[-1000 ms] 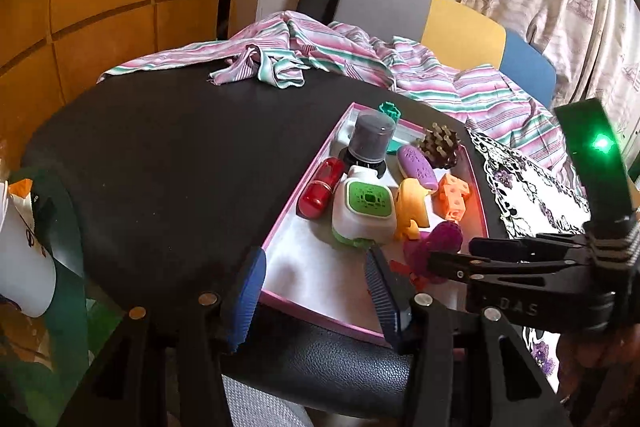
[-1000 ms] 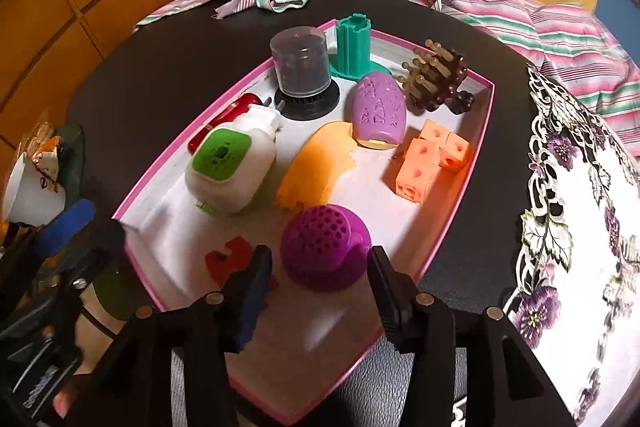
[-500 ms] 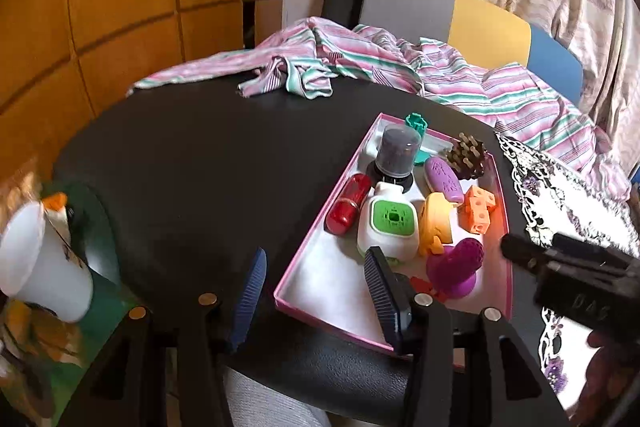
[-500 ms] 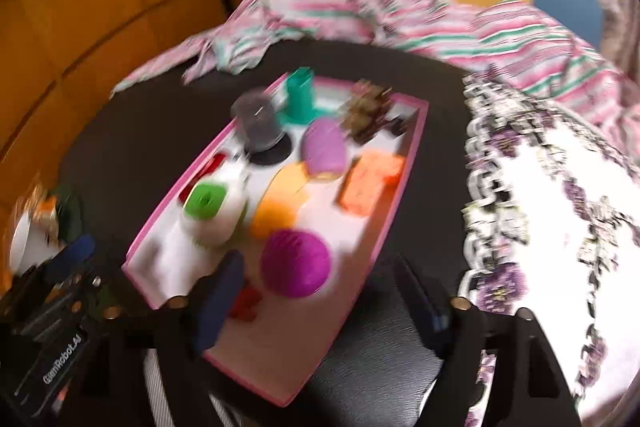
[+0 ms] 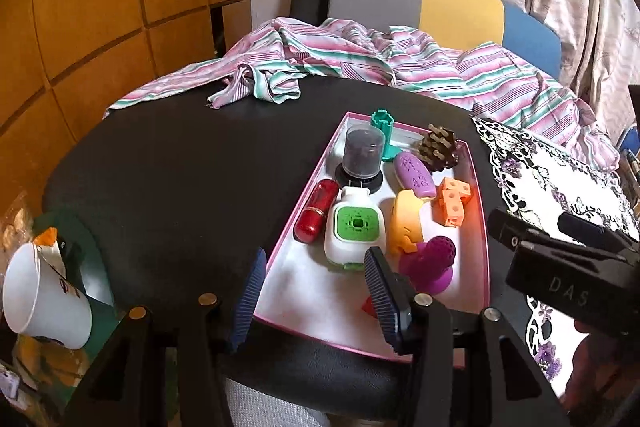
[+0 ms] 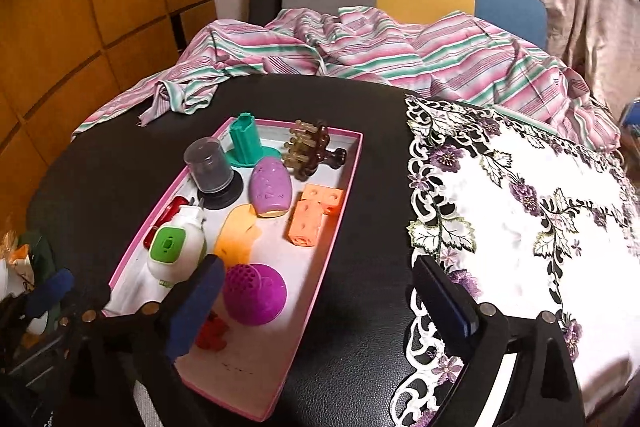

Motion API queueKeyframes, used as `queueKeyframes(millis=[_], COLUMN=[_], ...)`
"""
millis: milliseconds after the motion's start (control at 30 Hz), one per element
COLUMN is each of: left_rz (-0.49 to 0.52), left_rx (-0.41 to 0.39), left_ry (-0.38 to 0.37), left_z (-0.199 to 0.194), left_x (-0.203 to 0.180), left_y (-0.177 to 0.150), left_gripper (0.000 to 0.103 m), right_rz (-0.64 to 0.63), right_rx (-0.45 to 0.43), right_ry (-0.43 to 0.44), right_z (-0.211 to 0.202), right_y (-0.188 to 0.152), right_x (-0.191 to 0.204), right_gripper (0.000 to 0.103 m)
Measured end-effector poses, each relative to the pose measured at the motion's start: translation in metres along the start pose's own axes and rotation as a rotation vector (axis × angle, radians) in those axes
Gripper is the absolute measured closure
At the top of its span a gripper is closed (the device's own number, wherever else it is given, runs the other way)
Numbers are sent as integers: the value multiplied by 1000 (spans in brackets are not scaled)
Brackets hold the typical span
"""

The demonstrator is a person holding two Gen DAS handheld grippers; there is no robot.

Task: Organize rigid objects
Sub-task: 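Open the right gripper and withdraw it from the tray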

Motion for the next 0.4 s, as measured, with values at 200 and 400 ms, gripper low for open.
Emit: queueKeyframes(millis=[200,400], left_rz=[2,16], left_rx=[-8,-21], left_ry=[1,19], left_z=[1,2], left_x=[-6,-11], left_y=[4,2], left_gripper=[51,51], right_rz=[9,26], right_rx=[5,16], right_ry=[-5,4], right_z=[3,6], right_y=[0,0], right_x=[-2,-6], right_gripper=[7,7])
Point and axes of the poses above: each gripper's, at about its wrist camera, not at the fingertips, and z roughly the way its jaws point, x to its left, y to its top, the point moved 8 cm from there along z, roughly the way its jaws point, and after that the axes turned 1 degree about -y, right-handed, at the moved point
